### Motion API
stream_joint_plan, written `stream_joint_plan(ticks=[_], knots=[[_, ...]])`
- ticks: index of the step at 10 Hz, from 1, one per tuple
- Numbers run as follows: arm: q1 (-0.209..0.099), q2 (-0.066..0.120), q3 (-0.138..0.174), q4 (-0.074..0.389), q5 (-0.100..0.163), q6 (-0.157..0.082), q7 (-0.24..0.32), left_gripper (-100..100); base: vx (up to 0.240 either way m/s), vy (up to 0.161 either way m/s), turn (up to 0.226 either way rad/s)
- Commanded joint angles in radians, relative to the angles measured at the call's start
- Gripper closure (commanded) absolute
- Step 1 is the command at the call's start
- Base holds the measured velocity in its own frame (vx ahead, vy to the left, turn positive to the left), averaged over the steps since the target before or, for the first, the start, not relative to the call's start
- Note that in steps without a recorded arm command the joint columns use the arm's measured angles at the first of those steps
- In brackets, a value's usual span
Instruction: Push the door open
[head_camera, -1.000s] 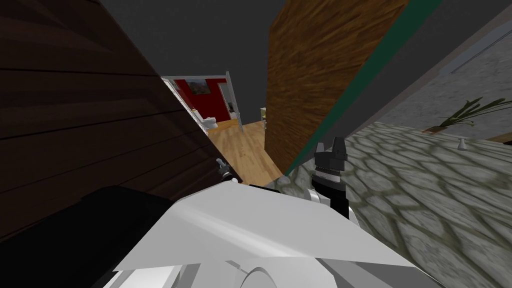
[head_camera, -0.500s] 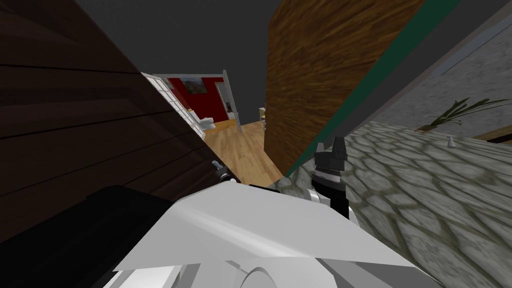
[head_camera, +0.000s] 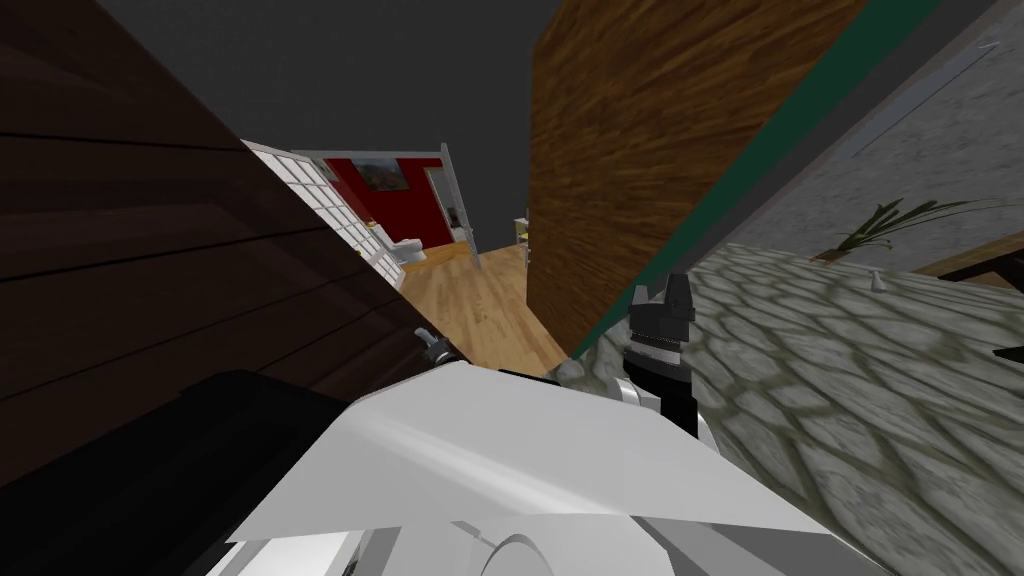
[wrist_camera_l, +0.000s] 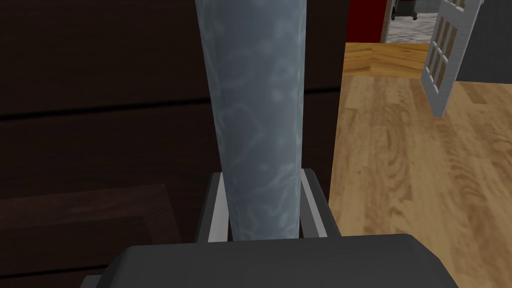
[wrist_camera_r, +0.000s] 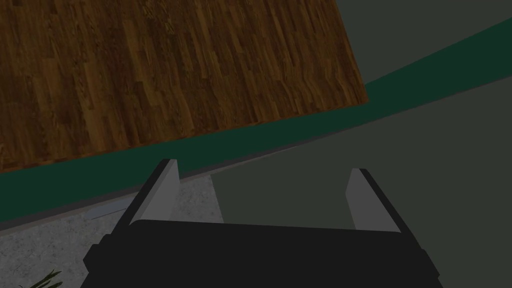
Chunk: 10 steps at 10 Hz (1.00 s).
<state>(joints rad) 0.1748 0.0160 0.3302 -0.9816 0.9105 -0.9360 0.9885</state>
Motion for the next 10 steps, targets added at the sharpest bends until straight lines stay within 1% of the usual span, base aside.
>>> stream_joint_plan(ticks=[1, 2, 4, 5, 6, 8, 10], knots=[[0.019, -0.002, 0.033, -0.019, 0.022, -0.015, -0.007, 100, 0.165, 0.109, -0.079], [0.025, -0.01, 0.044, -0.025, 0.032, -0.017, -0.011, 100, 0.154, 0.068, -0.063], [0.041, -0.033, 0.072, -0.039, 0.056, -0.023, -0.021, 100, 0.154, 0.071, -0.058], [0.036, -0.034, 0.065, -0.045, 0.052, -0.011, -0.03, 100, 0.069, 0.039, 0.009], [0.043, -0.024, 0.078, -0.047, 0.063, -0.016, -0.033, 100, 0.073, 0.07, 0.036], [0.046, -0.014, 0.089, -0.047, 0.073, -0.02, -0.034, 100, 0.104, 0.17, 0.016], [0.053, 0.001, 0.109, -0.046, 0.091, -0.027, -0.035, 100, 0.116, 0.158, 0.029]])
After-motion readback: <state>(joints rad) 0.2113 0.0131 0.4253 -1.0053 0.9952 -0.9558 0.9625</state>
